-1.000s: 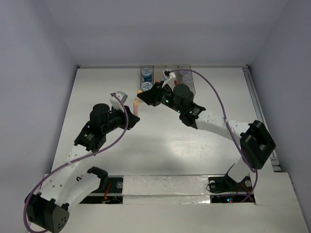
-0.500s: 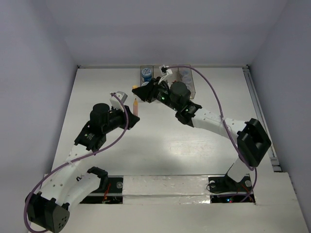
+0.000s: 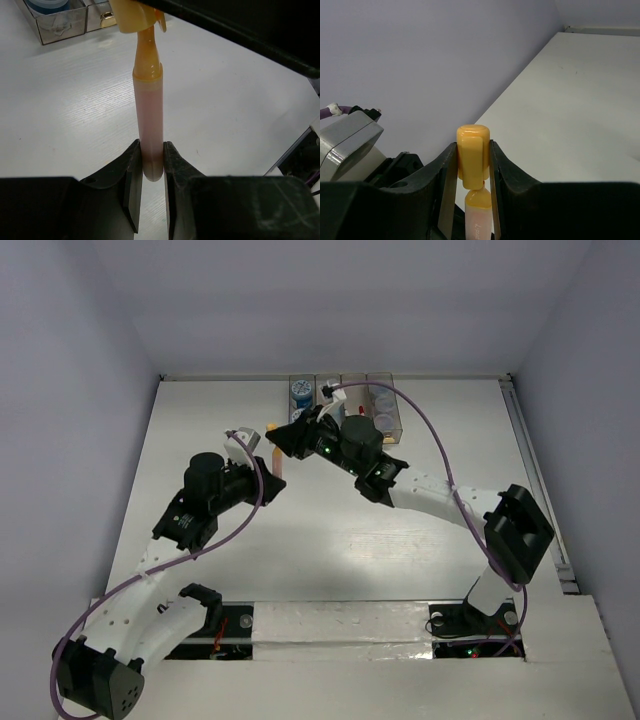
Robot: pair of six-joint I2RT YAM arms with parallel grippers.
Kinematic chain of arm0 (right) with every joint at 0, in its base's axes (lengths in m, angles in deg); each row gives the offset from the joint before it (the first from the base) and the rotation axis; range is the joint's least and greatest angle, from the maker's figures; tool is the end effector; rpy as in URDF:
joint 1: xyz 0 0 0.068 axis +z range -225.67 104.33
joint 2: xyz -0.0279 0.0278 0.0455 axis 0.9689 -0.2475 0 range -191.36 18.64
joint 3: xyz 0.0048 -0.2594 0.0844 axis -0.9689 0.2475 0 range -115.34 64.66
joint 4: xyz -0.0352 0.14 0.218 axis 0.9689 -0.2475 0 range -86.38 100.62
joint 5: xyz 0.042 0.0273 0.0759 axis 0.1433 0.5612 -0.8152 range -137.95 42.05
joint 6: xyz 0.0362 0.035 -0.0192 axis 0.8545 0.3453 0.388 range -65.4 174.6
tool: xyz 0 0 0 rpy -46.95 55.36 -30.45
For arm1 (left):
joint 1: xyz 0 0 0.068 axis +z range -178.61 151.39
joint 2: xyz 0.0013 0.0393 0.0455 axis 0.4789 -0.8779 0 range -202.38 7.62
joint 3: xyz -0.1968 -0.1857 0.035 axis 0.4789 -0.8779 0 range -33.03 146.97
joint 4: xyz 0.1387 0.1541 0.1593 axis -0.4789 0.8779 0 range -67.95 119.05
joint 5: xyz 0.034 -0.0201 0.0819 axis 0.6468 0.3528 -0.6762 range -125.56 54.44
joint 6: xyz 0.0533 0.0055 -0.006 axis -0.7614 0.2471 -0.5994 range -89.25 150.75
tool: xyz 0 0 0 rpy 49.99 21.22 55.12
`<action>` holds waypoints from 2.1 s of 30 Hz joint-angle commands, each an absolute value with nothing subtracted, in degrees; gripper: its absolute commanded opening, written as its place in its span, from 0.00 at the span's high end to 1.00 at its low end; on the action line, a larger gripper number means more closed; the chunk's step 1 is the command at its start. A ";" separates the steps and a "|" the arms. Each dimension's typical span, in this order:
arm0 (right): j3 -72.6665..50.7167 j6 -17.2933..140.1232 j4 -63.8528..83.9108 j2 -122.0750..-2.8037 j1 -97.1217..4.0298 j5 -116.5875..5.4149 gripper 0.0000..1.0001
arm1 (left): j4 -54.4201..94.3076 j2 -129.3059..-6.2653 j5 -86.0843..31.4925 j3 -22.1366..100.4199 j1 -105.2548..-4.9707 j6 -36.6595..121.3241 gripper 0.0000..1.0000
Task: Sort the stationery into containers
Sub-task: Close the pen cap on the pen.
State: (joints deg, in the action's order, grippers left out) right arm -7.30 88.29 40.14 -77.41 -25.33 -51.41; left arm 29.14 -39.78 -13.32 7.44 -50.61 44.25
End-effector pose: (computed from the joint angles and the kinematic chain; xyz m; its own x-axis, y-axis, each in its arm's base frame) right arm 0.2570 0.3131 0.3412 -0.3973 0.3883 -0.8315 -0.7049 0.4511 0.5475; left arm 0.1762 -0.0857 0.3119 -0.3788 -0.0799 -0.9220 0.6158 0.7220 -0.3156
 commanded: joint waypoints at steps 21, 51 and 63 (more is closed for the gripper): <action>-4.87 84.39 42.61 -76.02 -20.83 -43.20 0.98 | 26.97 -37.64 -14.20 8.72 -49.71 44.20 1.00; 2.07 88.43 41.13 -76.63 -10.99 -36.34 1.00 | 26.44 -32.90 -19.47 8.46 -48.13 45.08 1.00; 14.29 95.82 39.72 -76.37 -9.84 -47.50 1.00 | 25.92 -33.33 -18.77 8.46 -47.07 45.34 1.00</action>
State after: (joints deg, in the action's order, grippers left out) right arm 9.44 94.48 51.07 -75.70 -14.22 -35.13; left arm 44.57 -34.01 -12.44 5.87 -49.21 44.64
